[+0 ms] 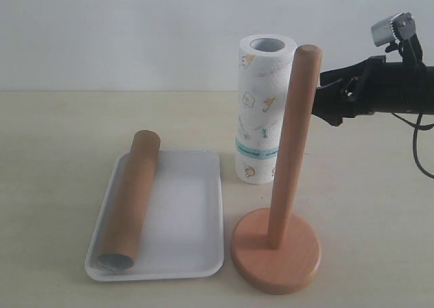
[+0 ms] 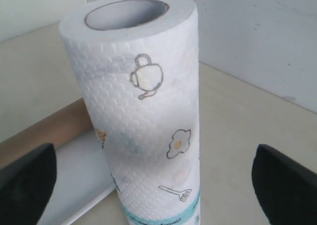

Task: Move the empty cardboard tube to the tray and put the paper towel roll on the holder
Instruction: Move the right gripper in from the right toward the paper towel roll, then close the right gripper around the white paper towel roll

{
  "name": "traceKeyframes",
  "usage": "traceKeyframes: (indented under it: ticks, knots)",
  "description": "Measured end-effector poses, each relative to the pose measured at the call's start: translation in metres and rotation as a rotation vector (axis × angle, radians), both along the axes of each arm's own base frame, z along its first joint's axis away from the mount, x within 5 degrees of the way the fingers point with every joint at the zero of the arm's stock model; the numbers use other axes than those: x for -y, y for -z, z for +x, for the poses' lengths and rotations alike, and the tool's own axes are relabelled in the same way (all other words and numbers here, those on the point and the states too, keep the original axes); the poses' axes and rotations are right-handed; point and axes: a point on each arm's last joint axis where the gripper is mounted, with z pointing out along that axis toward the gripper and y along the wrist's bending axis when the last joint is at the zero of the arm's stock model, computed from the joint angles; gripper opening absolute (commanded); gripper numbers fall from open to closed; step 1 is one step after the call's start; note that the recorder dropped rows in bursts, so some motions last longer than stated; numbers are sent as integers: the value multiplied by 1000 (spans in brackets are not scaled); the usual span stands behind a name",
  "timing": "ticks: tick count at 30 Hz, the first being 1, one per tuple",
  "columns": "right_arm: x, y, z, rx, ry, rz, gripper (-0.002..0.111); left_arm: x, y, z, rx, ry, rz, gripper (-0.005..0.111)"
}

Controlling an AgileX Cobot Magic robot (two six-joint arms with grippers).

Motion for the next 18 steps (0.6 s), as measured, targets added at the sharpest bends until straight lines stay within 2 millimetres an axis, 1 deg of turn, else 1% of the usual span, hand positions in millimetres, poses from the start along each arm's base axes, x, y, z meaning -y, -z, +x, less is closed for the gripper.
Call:
traceKeyframes:
  ticks: [12, 18]
  knots:
    - [0, -2, 1, 3, 11, 25, 105, 0, 0, 0, 0, 0, 0, 4]
    - [-2, -3, -1, -21, -9, 67, 105, 0, 0, 0, 0, 0, 0, 4]
